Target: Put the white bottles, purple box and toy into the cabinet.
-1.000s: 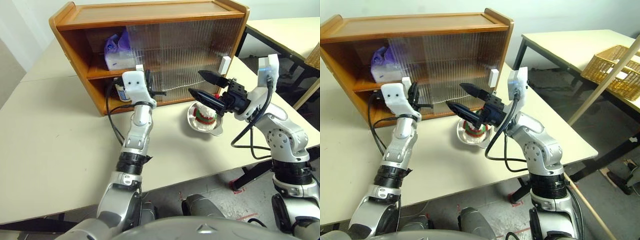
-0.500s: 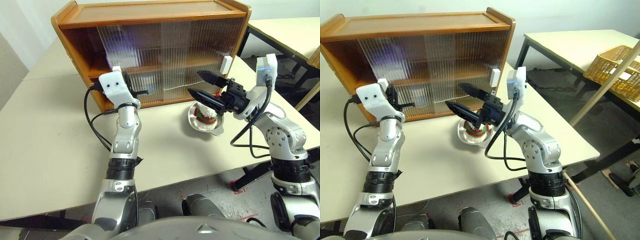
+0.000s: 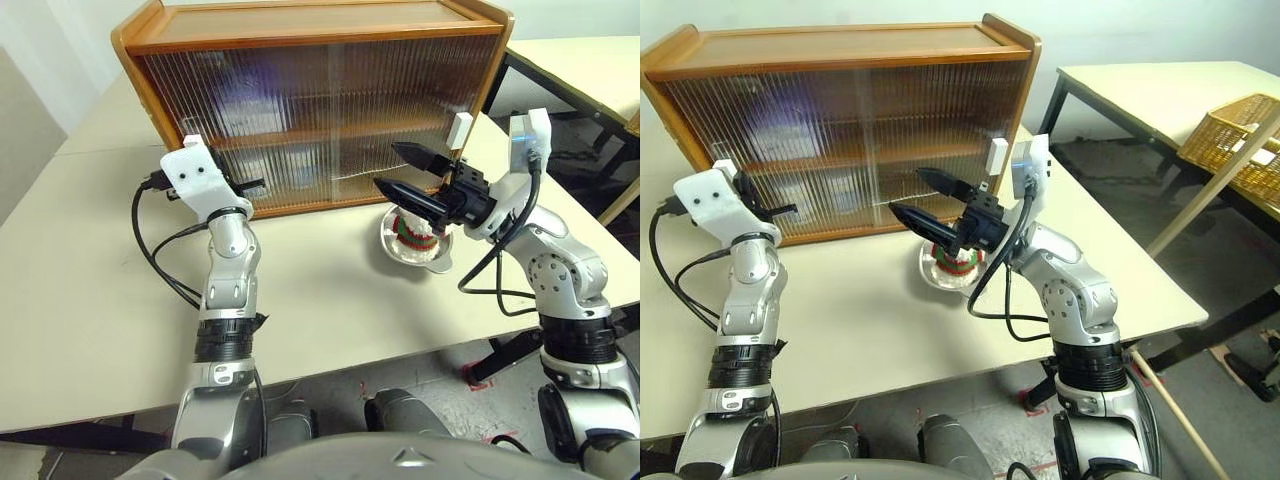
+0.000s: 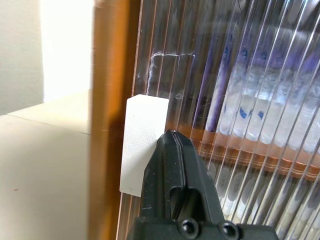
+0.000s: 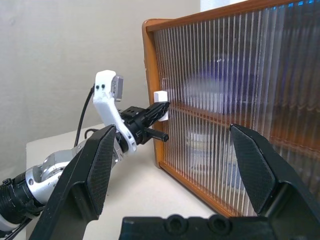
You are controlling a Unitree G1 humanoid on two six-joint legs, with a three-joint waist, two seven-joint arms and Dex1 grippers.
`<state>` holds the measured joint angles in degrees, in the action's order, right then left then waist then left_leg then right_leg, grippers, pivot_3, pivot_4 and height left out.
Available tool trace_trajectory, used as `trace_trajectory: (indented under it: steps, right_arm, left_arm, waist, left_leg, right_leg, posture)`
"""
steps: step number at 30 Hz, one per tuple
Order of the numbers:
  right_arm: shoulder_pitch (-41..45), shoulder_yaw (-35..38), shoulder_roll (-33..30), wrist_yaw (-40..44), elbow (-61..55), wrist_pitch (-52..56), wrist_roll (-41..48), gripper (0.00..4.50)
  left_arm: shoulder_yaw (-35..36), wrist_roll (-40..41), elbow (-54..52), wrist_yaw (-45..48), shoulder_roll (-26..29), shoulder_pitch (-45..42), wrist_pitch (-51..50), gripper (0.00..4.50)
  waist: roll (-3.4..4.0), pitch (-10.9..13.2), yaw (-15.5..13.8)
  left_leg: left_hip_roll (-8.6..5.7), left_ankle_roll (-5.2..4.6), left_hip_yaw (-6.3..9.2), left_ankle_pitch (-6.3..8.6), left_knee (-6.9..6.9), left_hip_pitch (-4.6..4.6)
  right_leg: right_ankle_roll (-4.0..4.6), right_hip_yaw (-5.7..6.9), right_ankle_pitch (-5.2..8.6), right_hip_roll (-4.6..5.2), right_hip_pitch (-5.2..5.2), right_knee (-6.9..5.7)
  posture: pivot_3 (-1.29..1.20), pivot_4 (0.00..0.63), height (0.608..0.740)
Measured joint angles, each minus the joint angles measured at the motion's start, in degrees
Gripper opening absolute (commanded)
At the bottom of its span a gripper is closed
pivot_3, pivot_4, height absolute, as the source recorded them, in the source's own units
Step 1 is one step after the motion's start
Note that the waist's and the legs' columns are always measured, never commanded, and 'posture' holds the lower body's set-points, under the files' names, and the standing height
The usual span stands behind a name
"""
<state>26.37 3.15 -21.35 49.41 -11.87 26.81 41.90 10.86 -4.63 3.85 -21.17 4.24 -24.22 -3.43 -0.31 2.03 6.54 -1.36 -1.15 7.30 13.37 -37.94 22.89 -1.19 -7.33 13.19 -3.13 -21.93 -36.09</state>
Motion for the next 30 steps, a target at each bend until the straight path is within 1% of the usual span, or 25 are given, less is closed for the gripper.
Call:
trace_trajectory:
  steps: [11, 15, 18, 20, 21, 22, 26, 27, 28, 29, 30]
  right_arm:
    - [0.54, -0.27, 0.16, -0.01, 0.03, 0.01, 0.00, 4.50]
    - [0.59, -0.29, 0.17, -0.01, 0.16, 0.01, 0.00, 4.50]
    - [0.65, -0.29, 0.17, -0.01, 0.26, 0.01, 0.00, 4.50]
    - [0.94, -0.41, 0.19, -0.01, 0.36, 0.01, -0.01, 4.50]
    - [1.17, -0.44, 0.19, -0.01, 0.41, 0.02, -0.01, 4.50]
    - [1.46, -0.45, 0.18, -0.02, 0.45, 0.01, -0.01, 4.50]
    - [1.57, -0.44, 0.17, -0.07, 0.73, 0.01, -0.03, 4.50]
    - [1.57, -0.44, 0.16, -0.08, 0.80, 0.01, -0.04, 4.50]
    - [1.58, -0.44, 0.16, -0.15, 0.81, 0.02, -0.09, 4.50]
    - [1.57, -0.45, 0.16, -0.31, 0.82, 0.01, -0.19, 4.50]
    - [1.55, -0.43, 0.06, -0.47, 0.82, 0.01, -0.29, 4.50]
  left_arm:
    - [-0.01, 0.09, -1.63, -0.05, 0.11, 0.88, -0.57, 0.03]
    - [-0.79, 3.39, -2.08, 6.03, 0.09, 1.97, 0.03, 0.03]
    - [-2.91, 7.02, -3.80, 12.75, -0.34, 3.71, 0.46, 0.58]
    - [-4.54, 8.80, -5.11, 17.18, -0.06, 4.14, 0.87, 1.27]
    - [-5.24, 9.39, -5.56, 19.22, 0.45, 4.30, 1.18, 1.54]
    - [-5.81, 10.37, -5.92, 21.76, 1.03, 4.36, 1.60, 1.96]
    - [-7.03, 14.63, -6.02, 31.15, 3.24, 4.35, 4.25, 3.39]
    - [-7.15, 15.95, -6.02, 33.06, 3.48, 4.35, 4.53, 3.82]
    - [-7.22, 17.89, -6.01, 35.99, 4.23, 4.35, 4.47, 4.12]
    - [-7.24, 20.44, -6.01, 40.31, 6.05, 4.35, 4.23, 4.49]
    - [-7.16, 22.99, -6.02, 44.45, 8.11, 4.35, 3.80, 4.49]
  waist:
    - [-0.04, 0.02, -0.37]
    - [-0.04, 0.02, -0.83]
    - [-0.05, 0.03, -1.47]
    - [-0.05, 0.03, -1.82]
    - [-0.06, 0.03, -1.92]
    - [-0.06, 0.03, -1.98]
    - [-0.05, 0.02, -2.07]
    - [-0.05, 0.02, -2.06]
    - [-0.05, 0.02, -2.07]
    - [-0.06, 0.01, -2.09]
    - [-0.05, 0.01, -2.09]
  left_leg:
    - [-0.03, 0.03, -0.08, 0.02, 0.01, -0.02]
    - [0.01, 0.02, -0.05, 0.01, 0.00, -0.04]
    - [0.09, 0.03, -0.03, 0.02, -0.02, -0.01]
    - [0.06, 0.04, -0.03, 0.03, -0.04, 0.02]
    - [0.06, 0.05, -0.03, 0.03, -0.04, 0.02]
    - [0.07, 0.07, -0.03, 0.04, -0.04, 0.02]
    - [0.17, 0.16, -0.01, 0.10, -0.03, 0.10]
    - [0.19, 0.16, -0.01, 0.10, -0.03, 0.10]
    - [0.21, 0.17, 0.00, 0.11, -0.02, 0.10]
    - [0.25, 0.19, 0.01, 0.12, -0.01, 0.16]
    - [0.31, 0.21, 0.00, 0.13, 0.00, 0.17]
  right_leg:
    - [0.15, 0.07, 0.03, -0.02, -0.04, -0.01]
    - [0.20, 0.08, 0.00, -0.01, -0.03, -0.04]
    - [0.24, 0.07, -0.03, 0.02, -0.03, -0.04]
    - [0.56, 0.05, -0.21, 0.06, -0.03, -0.04]
    - [0.55, 0.05, -0.21, 0.07, -0.02, -0.04]
    - [0.56, 0.05, -0.21, 0.10, -0.03, -0.04]
    - [0.68, 0.08, -0.24, 0.24, -0.13, -0.06]
    - [0.70, 0.09, -0.24, 0.23, -0.14, -0.06]
    - [0.72, 0.10, -0.24, 0.23, -0.15, -0.08]
    - [0.78, 0.13, -0.25, 0.21, -0.22, -0.11]
    - [0.82, 0.13, -0.26, 0.18, -0.26, -0.12]
  posture:
    - [-0.12, 0.031, 0.740]
    - [-0.12, 0.033, 0.740]
    - [-0.13, 0.035, 0.740]
    - [-0.13, 0.035, 0.740]
    - [-0.13, 0.034, 0.740]
    - [-0.13, 0.034, 0.740]
    - [-0.13, 0.032, 0.740]
    - [-0.14, 0.030, 0.740]
    - [-0.14, 0.030, 0.740]
    - [-0.14, 0.029, 0.740]
    - [-0.14, 0.029, 0.740]
